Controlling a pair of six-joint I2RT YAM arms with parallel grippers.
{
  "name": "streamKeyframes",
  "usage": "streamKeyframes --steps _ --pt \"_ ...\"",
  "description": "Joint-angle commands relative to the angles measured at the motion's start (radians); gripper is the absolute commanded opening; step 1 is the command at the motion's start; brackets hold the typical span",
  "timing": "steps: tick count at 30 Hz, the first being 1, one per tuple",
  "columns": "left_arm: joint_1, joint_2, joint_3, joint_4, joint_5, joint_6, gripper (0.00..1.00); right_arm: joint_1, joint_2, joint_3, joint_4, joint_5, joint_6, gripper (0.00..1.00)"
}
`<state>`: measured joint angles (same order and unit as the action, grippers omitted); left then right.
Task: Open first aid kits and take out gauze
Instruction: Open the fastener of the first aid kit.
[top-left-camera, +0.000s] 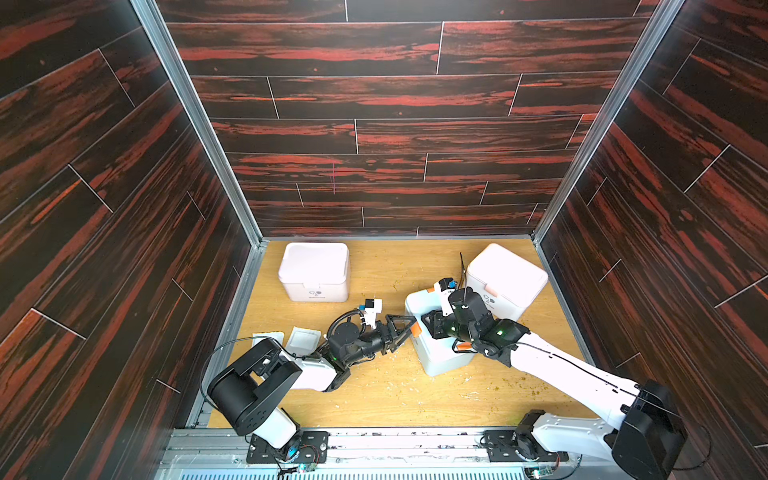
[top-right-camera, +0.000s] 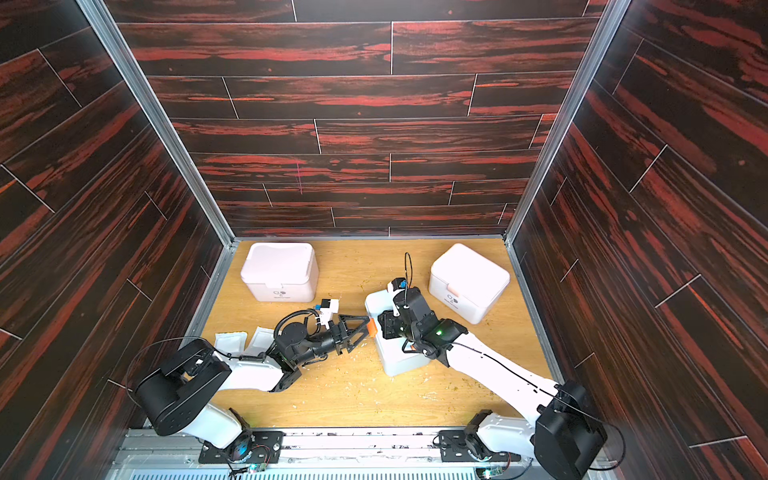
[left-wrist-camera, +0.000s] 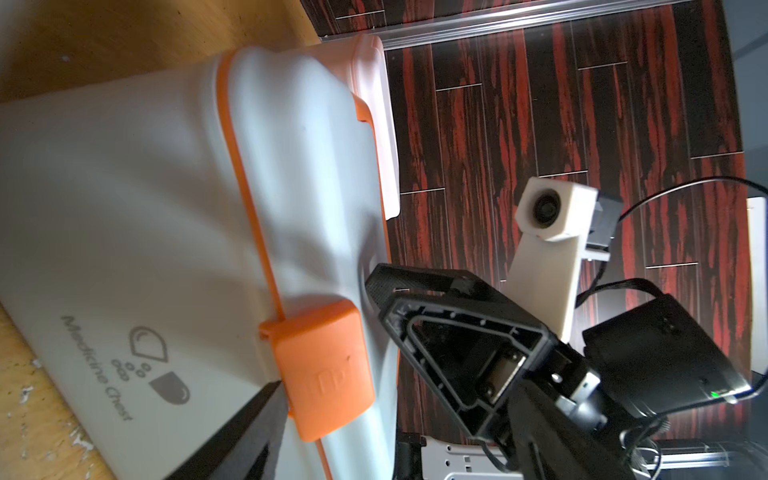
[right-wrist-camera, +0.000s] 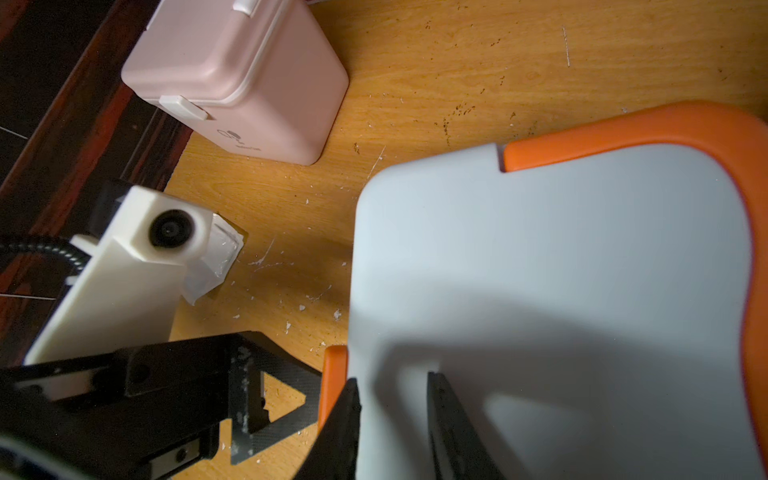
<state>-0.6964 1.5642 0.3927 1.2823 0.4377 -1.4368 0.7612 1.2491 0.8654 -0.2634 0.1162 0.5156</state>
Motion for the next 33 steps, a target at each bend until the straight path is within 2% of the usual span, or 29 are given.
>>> streamKeyframes --steps 1,5,8,11,13,15,18,23,28,33 --pt "0.015 -0.044 -0.041 0.094 -0.05 0.006 0.92 0.008 0.04 -0.056 -0.397 -0.009 0.012 0.35" --pt "0.017 -0.094 -0.03 -0.097 -0.062 0.061 0.95 0.008 -0.002 0.006 -0.413 0.007 -0.001 0.42" --pt "0.014 -0.153 0.041 -0.369 -0.051 0.144 0.95 0.008 -0.044 0.035 -0.415 0.027 -0.007 0.51" --pt "0.005 -0.226 0.097 -0.631 -0.104 0.232 0.96 0.007 -0.099 0.042 -0.423 0.078 -0.004 0.57" --pt "-0.008 -0.262 0.162 -0.842 -0.141 0.308 0.96 0.005 -0.137 0.042 -0.43 0.132 0.005 0.65" --pt "-0.032 -0.273 0.229 -0.995 -0.173 0.366 0.96 -0.002 -0.164 0.04 -0.436 0.173 0.013 0.69" --pt "-0.066 -0.258 0.326 -1.148 -0.212 0.428 0.96 -0.013 -0.194 0.03 -0.436 0.232 0.034 0.8" --pt "-0.089 -0.184 0.449 -1.309 -0.24 0.504 0.96 -0.043 -0.216 0.016 -0.423 0.272 0.072 0.96" --pt "-0.089 -0.133 0.485 -1.365 -0.251 0.531 0.93 -0.086 -0.198 -0.01 -0.382 0.217 0.085 0.99" --pt "-0.089 -0.152 0.451 -1.388 -0.29 0.523 0.9 -0.117 -0.201 -0.039 -0.355 0.18 0.087 0.99"
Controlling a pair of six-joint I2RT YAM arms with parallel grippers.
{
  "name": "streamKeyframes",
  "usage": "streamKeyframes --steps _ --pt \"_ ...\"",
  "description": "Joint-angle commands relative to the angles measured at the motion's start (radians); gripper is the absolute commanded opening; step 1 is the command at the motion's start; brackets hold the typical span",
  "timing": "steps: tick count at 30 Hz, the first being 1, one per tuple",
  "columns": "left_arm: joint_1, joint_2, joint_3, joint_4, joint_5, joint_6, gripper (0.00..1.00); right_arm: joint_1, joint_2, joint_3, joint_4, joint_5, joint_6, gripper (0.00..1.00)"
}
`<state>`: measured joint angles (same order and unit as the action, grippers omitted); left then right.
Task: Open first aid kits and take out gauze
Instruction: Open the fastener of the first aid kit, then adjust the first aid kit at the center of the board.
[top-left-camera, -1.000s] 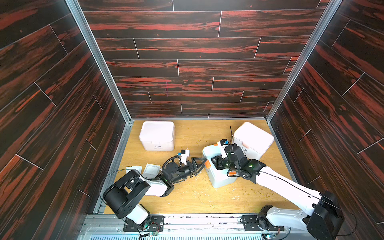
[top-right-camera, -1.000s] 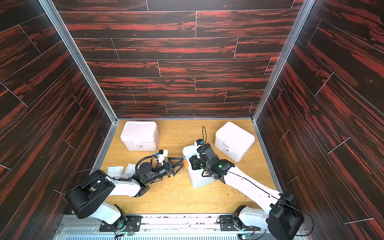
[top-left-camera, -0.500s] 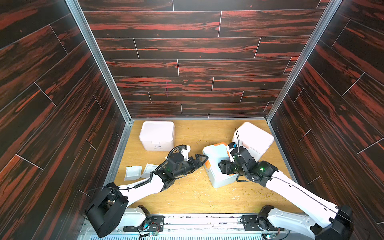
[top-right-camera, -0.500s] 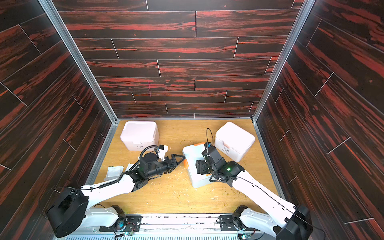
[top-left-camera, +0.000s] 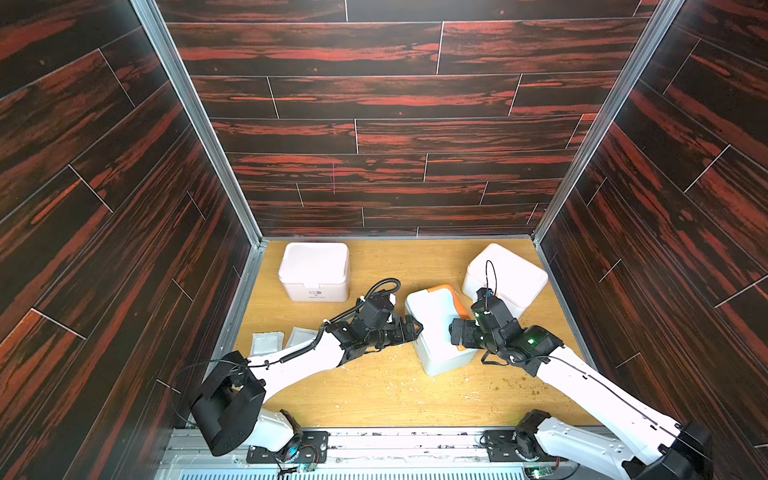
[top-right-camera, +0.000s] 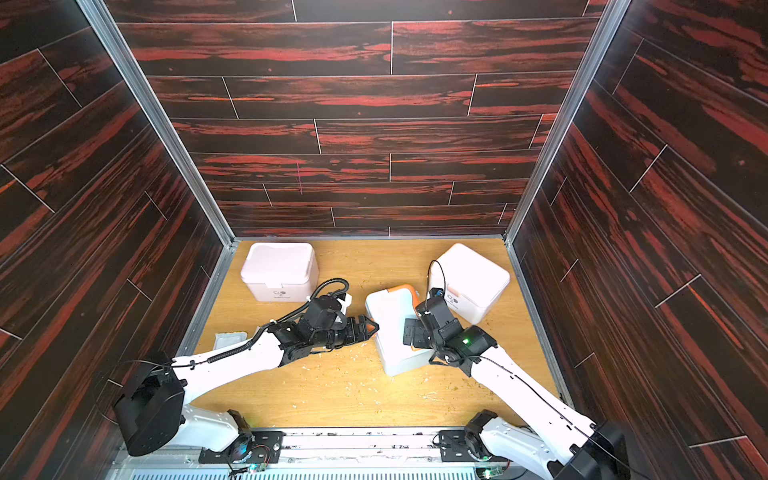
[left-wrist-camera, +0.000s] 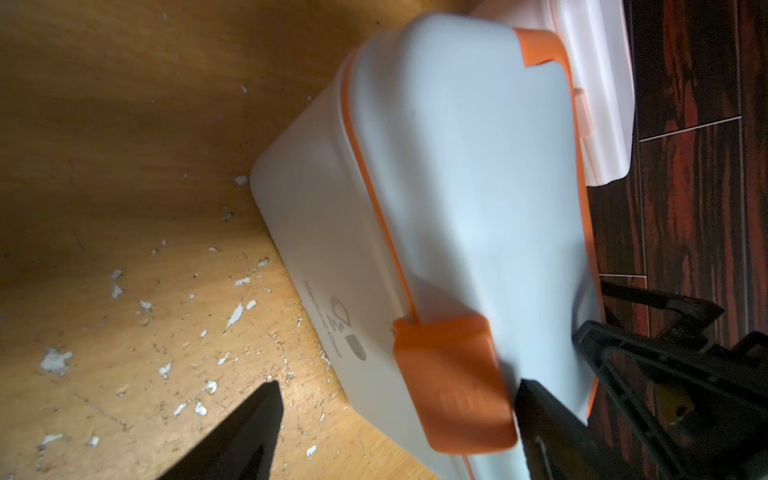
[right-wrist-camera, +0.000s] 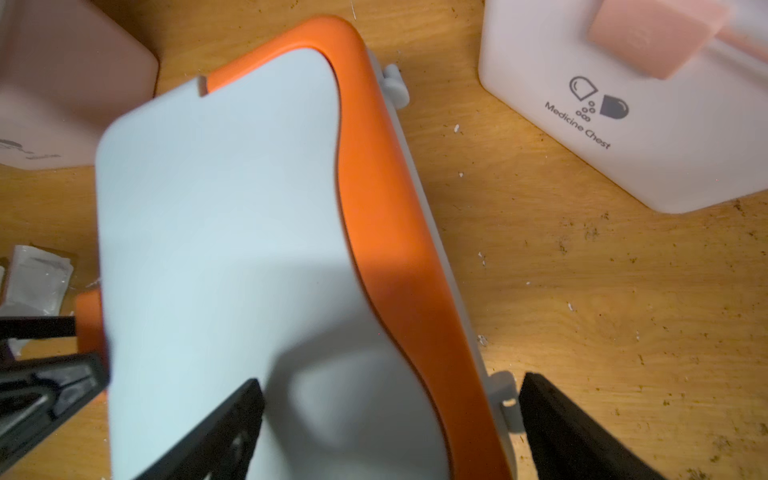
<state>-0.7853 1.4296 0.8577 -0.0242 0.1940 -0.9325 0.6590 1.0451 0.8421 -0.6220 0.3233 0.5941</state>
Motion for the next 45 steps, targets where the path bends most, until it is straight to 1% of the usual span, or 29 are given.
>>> streamKeyframes --steps 1,6,9,13,16,18,21,23,25,27,29,31,33,37,38,40,42,43,45 --pt "0.0 -0.027 -0.026 -0.08 -0.053 0.014 0.9 -0.018 0.001 -0.018 0.005 -0.033 0.009 0.99" --pt "0.0 -0.087 -0.079 -0.079 -0.092 -0.005 0.89 -0.037 -0.011 -0.031 0.02 -0.066 0.002 0.99" --pt "0.001 -0.098 -0.095 -0.075 -0.115 -0.009 0.89 -0.04 -0.013 -0.038 0.035 -0.093 -0.002 0.99" --pt "0.004 -0.064 -0.105 -0.035 -0.112 -0.018 0.89 -0.046 -0.01 -0.045 0.055 -0.122 0.0 0.99" --pt "0.012 -0.028 -0.106 -0.005 -0.086 -0.027 0.88 -0.05 -0.019 -0.05 0.075 -0.155 -0.005 0.99" --pt "0.016 -0.031 -0.105 0.0 -0.072 -0.031 0.88 -0.056 -0.026 -0.053 0.089 -0.175 -0.011 0.99" --pt "0.017 -0.091 -0.104 -0.04 -0.087 -0.029 0.88 -0.067 -0.04 -0.059 0.111 -0.185 -0.019 0.99" --pt "0.017 -0.152 -0.105 -0.092 -0.118 -0.025 0.9 -0.078 -0.048 -0.069 0.137 -0.188 -0.023 0.99" --pt "0.021 -0.218 -0.117 -0.133 -0.173 -0.034 0.93 -0.092 -0.048 -0.083 0.171 -0.2 -0.032 0.99" --pt "0.033 -0.268 -0.128 -0.137 -0.188 -0.023 0.95 -0.11 -0.047 -0.094 0.202 -0.218 -0.044 0.99" --pt "0.057 -0.291 -0.102 -0.181 -0.186 0.004 0.97 -0.144 -0.044 -0.111 0.24 -0.286 -0.068 0.99" --pt "0.072 -0.297 -0.077 -0.207 -0.179 0.024 0.98 -0.185 -0.042 -0.138 0.304 -0.403 -0.081 0.99" --pt "0.079 -0.299 -0.068 -0.195 -0.165 0.024 0.99 -0.215 -0.029 -0.168 0.363 -0.511 -0.077 0.98" --pt "0.08 -0.306 -0.065 -0.163 -0.117 0.012 1.0 -0.216 0.019 -0.2 0.42 -0.662 -0.039 0.91" --pt "0.081 -0.311 -0.071 -0.153 -0.111 0.008 1.0 -0.215 0.027 -0.212 0.454 -0.725 -0.02 0.88" --pt "0.081 -0.326 -0.09 -0.128 -0.12 -0.006 1.0 -0.204 0.037 -0.235 0.517 -0.805 0.013 0.84" --pt "0.086 -0.341 -0.112 -0.096 -0.125 -0.021 1.0 -0.184 0.053 -0.244 0.575 -0.855 0.05 0.78" --pt "0.087 -0.347 -0.109 -0.099 -0.123 -0.02 1.0 -0.168 0.064 -0.243 0.598 -0.868 0.065 0.77" --pt "0.089 -0.351 -0.092 -0.135 -0.135 -0.01 1.0 -0.153 0.083 -0.231 0.599 -0.86 0.066 0.75"
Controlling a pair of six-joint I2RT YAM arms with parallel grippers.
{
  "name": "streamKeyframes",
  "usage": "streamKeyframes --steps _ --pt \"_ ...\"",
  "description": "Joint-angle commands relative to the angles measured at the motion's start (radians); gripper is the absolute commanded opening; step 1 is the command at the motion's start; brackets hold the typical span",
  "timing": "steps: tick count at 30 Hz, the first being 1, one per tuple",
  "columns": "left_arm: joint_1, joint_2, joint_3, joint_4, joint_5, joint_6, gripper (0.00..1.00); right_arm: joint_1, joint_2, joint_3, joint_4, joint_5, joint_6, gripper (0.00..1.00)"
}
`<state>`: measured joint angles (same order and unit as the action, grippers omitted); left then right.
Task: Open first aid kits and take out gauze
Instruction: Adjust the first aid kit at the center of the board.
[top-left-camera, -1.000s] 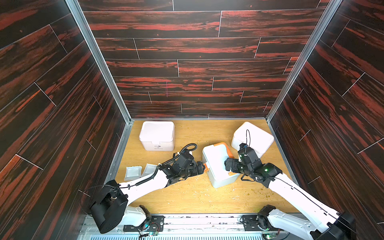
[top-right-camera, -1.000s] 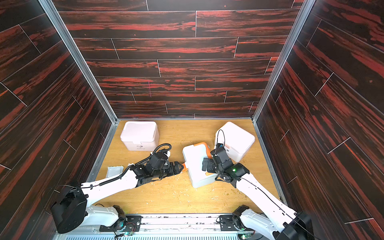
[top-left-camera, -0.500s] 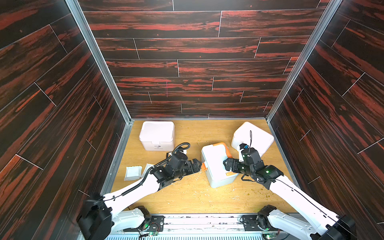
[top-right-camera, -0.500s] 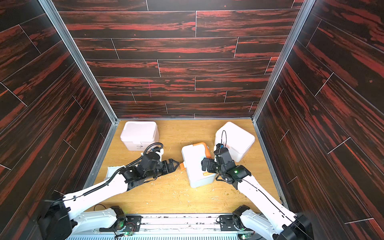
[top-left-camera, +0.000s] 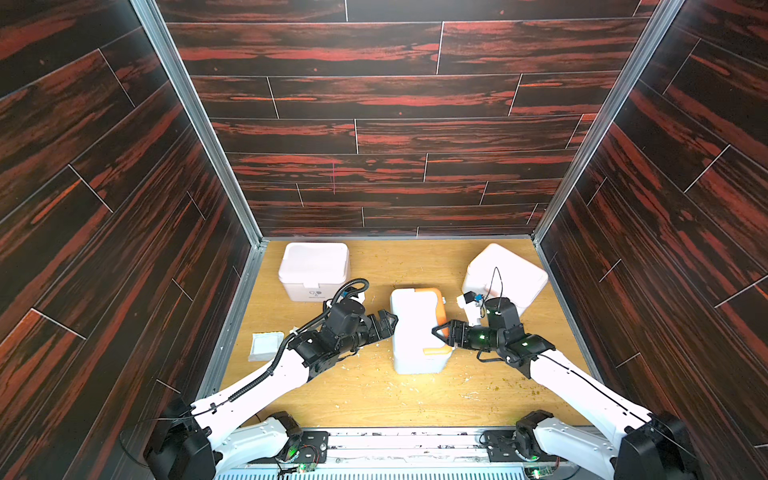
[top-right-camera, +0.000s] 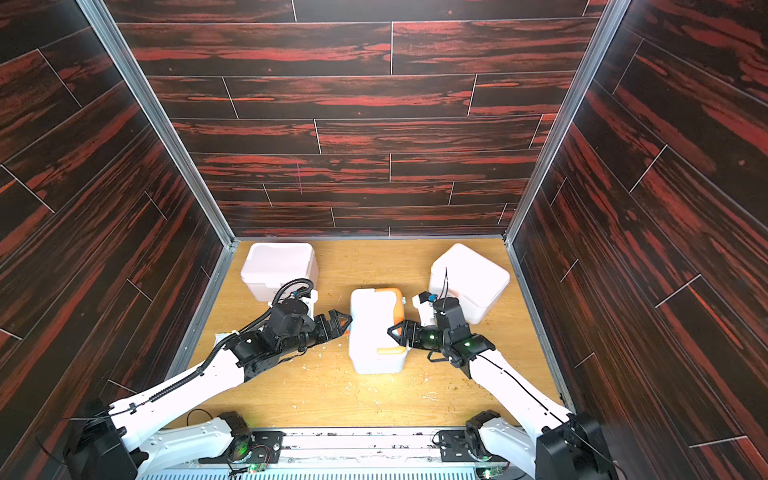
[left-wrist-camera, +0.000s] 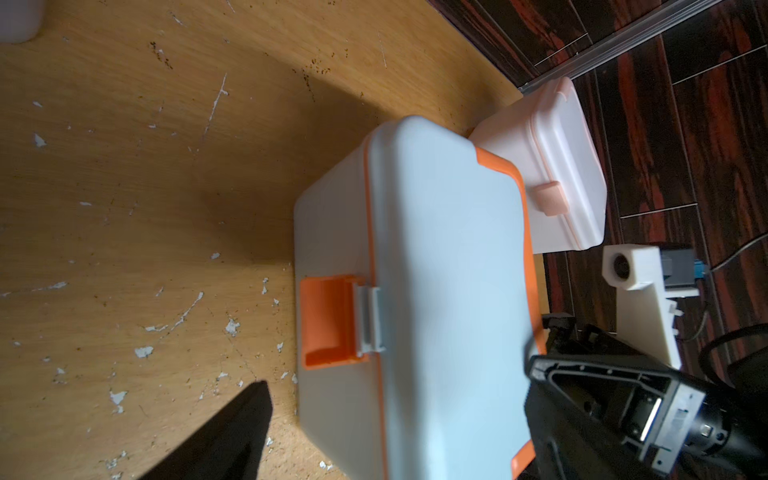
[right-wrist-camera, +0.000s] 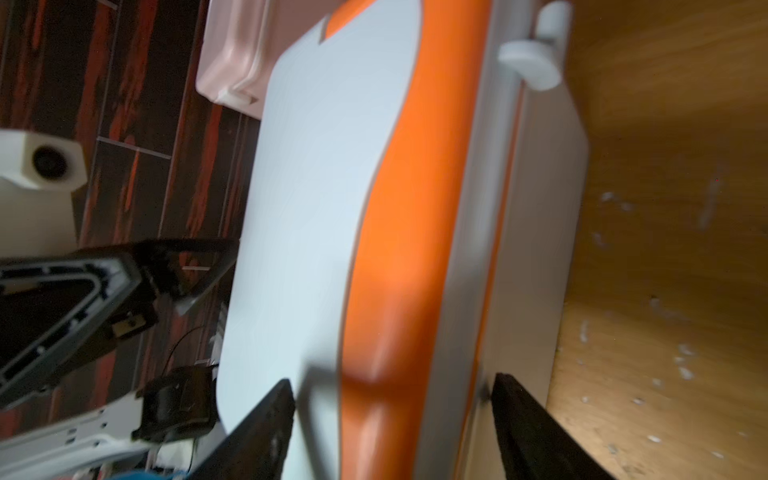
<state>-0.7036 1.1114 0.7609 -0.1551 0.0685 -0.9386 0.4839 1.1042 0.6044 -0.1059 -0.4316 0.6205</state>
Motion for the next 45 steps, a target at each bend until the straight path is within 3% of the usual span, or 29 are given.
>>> streamKeyframes --steps 1,6,13,19,22,26,31,45 --pt "0.008 -0.036 0.013 -0.024 -0.015 0.004 1.0 0.021 0.024 0.009 0.074 -0.09 0.036 0.73" --pt "0.01 -0.027 0.046 -0.069 0.0 0.024 0.99 0.02 -0.015 -0.006 0.041 0.028 -0.006 0.72" --pt "0.041 0.077 0.129 -0.118 0.034 0.1 0.98 -0.007 0.038 0.039 0.054 0.146 -0.056 0.7" --pt "0.041 0.157 0.19 -0.127 0.133 0.121 0.97 -0.053 0.205 0.141 0.158 -0.081 -0.035 0.62" --pt "0.041 0.14 0.173 -0.121 0.112 0.113 0.97 -0.054 0.279 0.181 0.212 -0.156 -0.008 0.61" --pt "0.046 0.067 0.13 -0.111 0.041 0.101 0.98 -0.054 0.31 0.218 0.168 -0.105 -0.023 0.61" --pt "0.059 0.019 0.098 -0.12 0.033 0.094 0.98 -0.053 0.3 0.202 0.163 -0.141 -0.017 0.61" --pt "0.073 0.128 0.09 -0.006 0.15 0.045 0.97 -0.031 0.24 0.155 0.107 -0.192 -0.038 0.56"
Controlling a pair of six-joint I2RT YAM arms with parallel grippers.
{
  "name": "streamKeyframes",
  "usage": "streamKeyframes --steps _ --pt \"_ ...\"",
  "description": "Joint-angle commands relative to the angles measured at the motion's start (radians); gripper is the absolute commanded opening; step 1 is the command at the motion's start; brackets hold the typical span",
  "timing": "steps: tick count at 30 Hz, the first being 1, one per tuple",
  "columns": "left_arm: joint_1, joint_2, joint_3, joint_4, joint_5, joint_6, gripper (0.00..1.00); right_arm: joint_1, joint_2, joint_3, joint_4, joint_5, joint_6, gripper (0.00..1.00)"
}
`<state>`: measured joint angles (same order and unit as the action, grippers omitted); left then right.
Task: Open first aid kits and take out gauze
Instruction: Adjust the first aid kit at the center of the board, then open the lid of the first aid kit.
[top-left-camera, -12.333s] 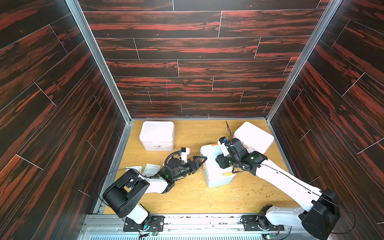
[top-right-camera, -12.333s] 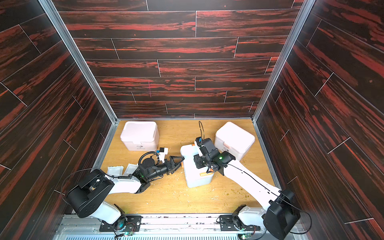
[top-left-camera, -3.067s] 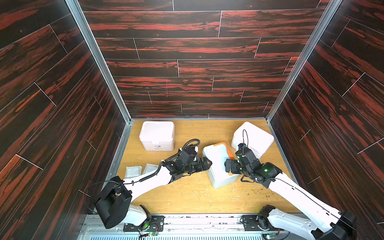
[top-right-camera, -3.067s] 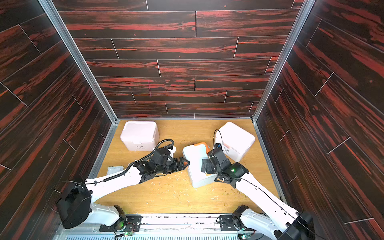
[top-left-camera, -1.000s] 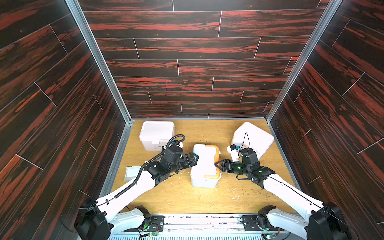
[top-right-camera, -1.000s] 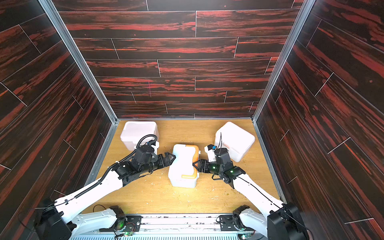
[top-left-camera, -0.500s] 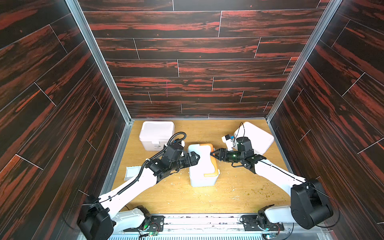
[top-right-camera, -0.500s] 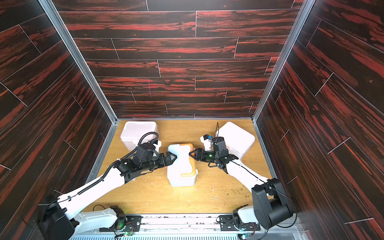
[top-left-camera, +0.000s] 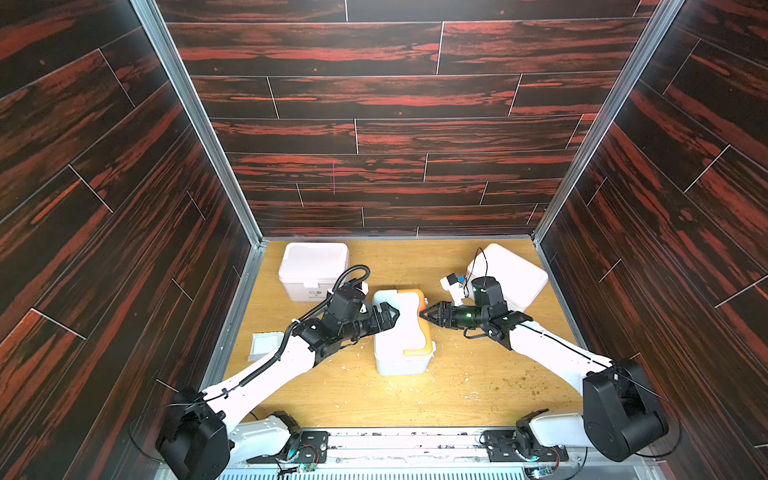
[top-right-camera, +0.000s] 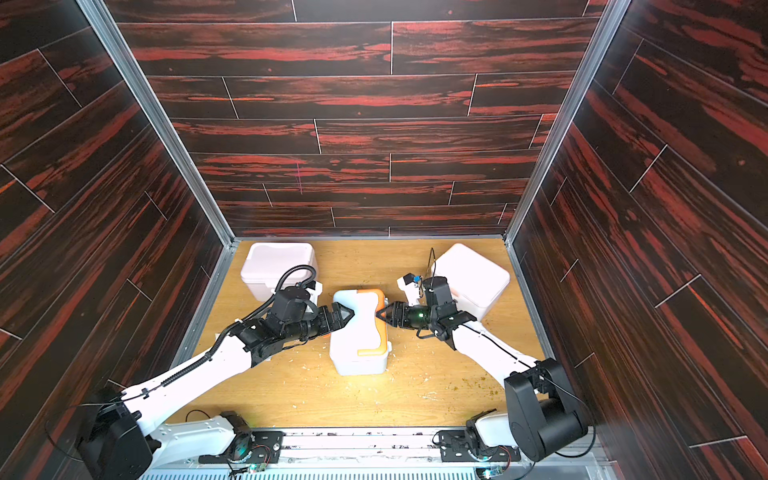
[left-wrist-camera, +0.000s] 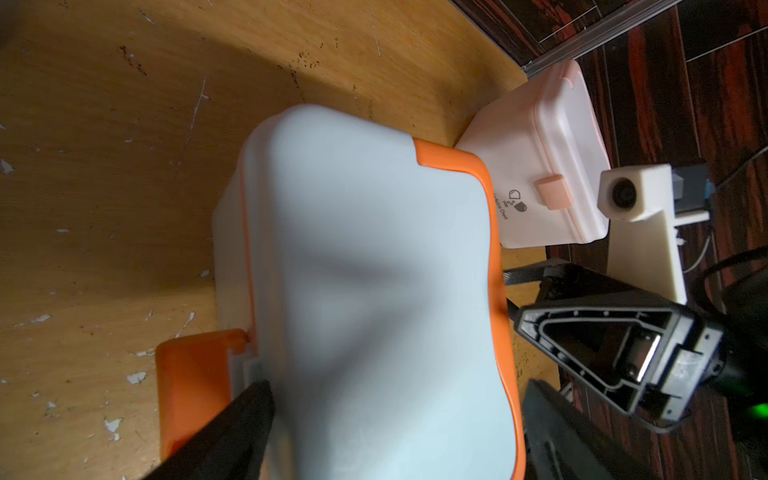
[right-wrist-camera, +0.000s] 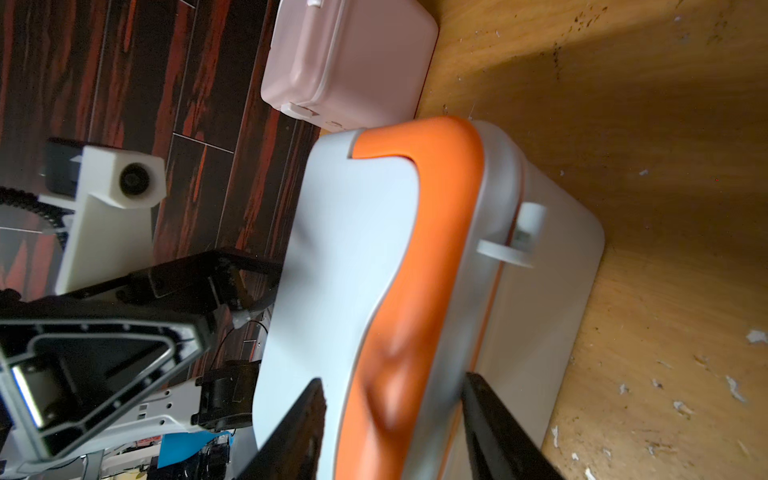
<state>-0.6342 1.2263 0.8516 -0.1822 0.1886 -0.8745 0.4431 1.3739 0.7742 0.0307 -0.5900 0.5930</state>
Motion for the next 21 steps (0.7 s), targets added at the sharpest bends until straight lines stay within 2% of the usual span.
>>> streamKeyframes --steps 1,11,21 --pt "0.004 0.013 0.0 0.017 0.032 -0.02 0.97 0.011 -0.031 -0.018 -0.03 -0.034 -0.012 0.56" --pt "0.008 -0.057 -0.001 -0.07 -0.06 0.014 0.99 0.011 -0.038 -0.026 -0.035 -0.038 -0.018 0.56" --pt "0.009 -0.006 0.006 -0.036 -0.018 0.014 0.99 0.021 -0.02 -0.02 -0.026 -0.047 -0.015 0.56"
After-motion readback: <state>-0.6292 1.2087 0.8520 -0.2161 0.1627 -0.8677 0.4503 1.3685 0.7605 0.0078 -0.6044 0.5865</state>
